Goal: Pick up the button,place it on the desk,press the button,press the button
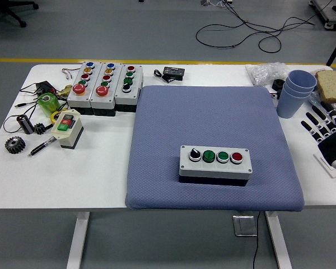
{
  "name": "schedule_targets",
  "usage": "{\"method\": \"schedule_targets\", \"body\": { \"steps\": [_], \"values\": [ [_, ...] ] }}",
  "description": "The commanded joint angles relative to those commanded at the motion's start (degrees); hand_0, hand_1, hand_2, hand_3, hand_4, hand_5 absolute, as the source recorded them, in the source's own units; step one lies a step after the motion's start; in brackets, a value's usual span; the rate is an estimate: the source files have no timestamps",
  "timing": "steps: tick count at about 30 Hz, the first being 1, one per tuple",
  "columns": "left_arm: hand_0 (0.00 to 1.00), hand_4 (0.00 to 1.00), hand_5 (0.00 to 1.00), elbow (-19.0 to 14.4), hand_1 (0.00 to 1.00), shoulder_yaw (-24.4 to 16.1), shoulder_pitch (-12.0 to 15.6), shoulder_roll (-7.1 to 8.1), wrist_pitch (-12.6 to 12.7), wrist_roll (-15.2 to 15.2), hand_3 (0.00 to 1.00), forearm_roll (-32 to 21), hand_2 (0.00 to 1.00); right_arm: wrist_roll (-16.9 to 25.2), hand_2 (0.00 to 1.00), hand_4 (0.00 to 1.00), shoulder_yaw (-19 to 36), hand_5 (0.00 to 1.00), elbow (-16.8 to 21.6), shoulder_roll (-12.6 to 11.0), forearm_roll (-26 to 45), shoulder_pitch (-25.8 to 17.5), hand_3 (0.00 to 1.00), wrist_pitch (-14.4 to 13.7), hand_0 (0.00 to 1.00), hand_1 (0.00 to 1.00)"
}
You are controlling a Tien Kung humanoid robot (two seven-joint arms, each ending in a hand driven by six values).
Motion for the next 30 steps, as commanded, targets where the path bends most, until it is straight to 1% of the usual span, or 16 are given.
{"method": "schedule_targets", "body": {
  "steps": [1,10,16,19,20,25,26,30],
  "values": [
    [0.445,0.484,0.803,0.0,0.588,-0.3,0.0,-0.04,0.1,-0.1,0.718,0.2,0.735,-0.1,0.709,0.767,-0.1,0.286,0.0,-0.1,0.0,0.0,0.663,0.1,0.741,0.677],
    [0.445,0.484,0.804,0.0,0.587,-1.5,0.0,-0.23,0.8,-0.8,0.717,1.7,0.735,-0.3,0.709,0.765,-1.3,0.283,0.2,0.1,0.6,0.2,0.659,0.2,0.728,0.676],
    [0.445,0.486,0.805,0.0,0.589,-1.5,0.1,-0.2,1.0,-1.0,0.714,1.9,0.737,0.4,0.698,0.759,-1.8,0.291,0.8,0.4,3.5,0.3,0.653,0.5,0.709,0.658],
    [0.445,0.486,0.805,0.0,0.589,-1.5,0.0,-0.17,1.0,-1.1,0.714,1.9,0.737,1.2,0.698,0.759,-2.1,0.291,1.0,0.5,4.5,0.4,0.653,0.2,0.709,0.658],
    [0.444,0.486,0.801,0.0,0.588,-1.4,0.0,-0.17,1.0,-1.1,0.714,1.9,0.735,1.3,0.678,0.734,-2.2,0.225,1.0,0.5,4.8,0.4,0.641,0.3,0.688,0.644],
    [0.444,0.486,0.801,0.0,0.588,-1.0,-0.1,-0.24,1.0,-1.2,0.714,1.1,0.735,1.3,0.678,0.734,-2.3,0.225,1.0,0.6,5.1,0.3,0.641,1.2,0.688,0.644],
    [0.445,0.477,0.794,0.0,0.586,-1.0,-0.1,-0.27,1.1,-1.3,0.712,1.0,0.737,1.3,0.662,0.732,-2.3,0.221,1.0,0.6,5.3,0.2,0.634,1.5,0.682,0.629],
    [0.445,0.477,0.794,0.0,0.586,-0.9,-0.2,-0.29,1.0,-1.4,0.712,0.8,0.737,1.6,0.662,0.732,-2.4,0.221,1.0,0.6,6.0,0.2,0.634,1.7,0.682,0.629]
  ]
}}
